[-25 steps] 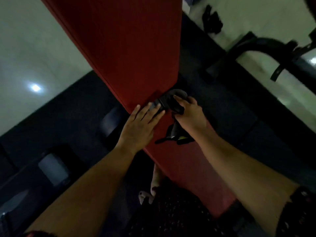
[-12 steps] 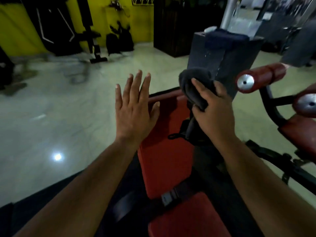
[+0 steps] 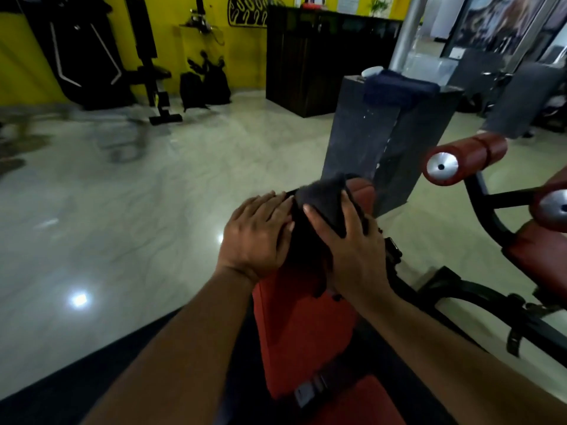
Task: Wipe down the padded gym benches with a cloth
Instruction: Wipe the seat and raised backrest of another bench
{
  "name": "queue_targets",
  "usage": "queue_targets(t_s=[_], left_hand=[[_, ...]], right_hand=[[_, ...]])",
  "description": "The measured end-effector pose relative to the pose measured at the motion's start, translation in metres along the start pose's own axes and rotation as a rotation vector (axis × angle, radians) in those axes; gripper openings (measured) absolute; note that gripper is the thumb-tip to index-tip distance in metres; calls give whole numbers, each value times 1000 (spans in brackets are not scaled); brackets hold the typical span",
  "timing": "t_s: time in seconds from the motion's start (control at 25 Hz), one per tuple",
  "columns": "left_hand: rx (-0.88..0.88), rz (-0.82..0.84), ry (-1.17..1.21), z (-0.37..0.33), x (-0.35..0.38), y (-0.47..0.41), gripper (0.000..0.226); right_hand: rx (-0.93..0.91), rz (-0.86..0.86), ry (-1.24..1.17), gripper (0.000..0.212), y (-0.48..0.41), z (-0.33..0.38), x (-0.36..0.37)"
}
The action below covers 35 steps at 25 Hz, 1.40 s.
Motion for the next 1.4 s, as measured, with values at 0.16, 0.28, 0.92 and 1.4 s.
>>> queue_targets(t_s=[0.16,0.28,0.92,1.4], left_hand=[[-9,-92,65,-1,6,3,38],[-27,-155,109,-1,8,6,37],[-151,-277,632,8,8,8,44],[-501,-141,671,3,-8,6,53]], right_hand=[[199,6,5,80,1,-44,16],[245,-140,-169,67,-10,-38,13],[-49,-551,-257,63,3,-10,44],[-16,-440,-384,72,14,-14,33]])
Point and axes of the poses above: each hand's wrist, its own y-axis away from the middle knuckle, its own x-axis out of the palm, z = x × y, the point moved 3 cm from there along -y, towards the middle knuckle, and after that the axes turned 5 degrees about -z, right-handed, at the moved point
